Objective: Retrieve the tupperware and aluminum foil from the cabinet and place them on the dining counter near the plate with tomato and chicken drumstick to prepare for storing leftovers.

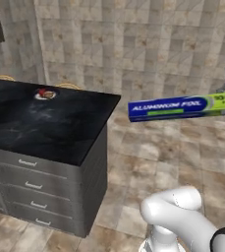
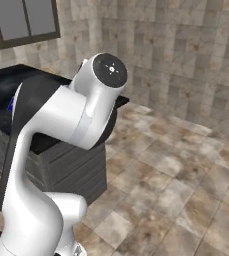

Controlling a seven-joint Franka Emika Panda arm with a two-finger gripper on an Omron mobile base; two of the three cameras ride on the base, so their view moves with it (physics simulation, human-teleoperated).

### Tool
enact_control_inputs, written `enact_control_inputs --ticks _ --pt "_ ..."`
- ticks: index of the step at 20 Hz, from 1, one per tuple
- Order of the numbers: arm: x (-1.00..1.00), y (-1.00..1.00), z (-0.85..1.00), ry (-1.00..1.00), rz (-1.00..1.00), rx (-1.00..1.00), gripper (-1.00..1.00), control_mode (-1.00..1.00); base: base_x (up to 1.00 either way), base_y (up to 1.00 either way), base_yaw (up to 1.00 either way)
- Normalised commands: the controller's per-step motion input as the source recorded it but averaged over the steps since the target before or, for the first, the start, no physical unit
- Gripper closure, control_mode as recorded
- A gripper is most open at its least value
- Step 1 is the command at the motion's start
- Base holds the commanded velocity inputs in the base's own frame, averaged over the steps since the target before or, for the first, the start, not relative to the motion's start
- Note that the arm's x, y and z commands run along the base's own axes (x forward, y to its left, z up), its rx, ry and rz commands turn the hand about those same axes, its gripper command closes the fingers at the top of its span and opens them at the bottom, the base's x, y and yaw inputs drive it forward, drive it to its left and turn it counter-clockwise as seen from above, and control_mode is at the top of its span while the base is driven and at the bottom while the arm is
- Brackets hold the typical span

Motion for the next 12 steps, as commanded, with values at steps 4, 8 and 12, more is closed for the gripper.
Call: enact_control_inputs --ticks 4,8,12 --pt "0.0 0.0 0.0 0.0 0.0 0.0 1.0 1.0 1.0 -0.15 0.0" --pt "0.0 0.0 0.0 0.0 0.0 0.0 1.0 1.0 1.0 -0.23 0.13" --pt "0.0 0.0 0.0 0.0 0.0 0.0 1.0 1.0 1.0 -0.48 0.3"
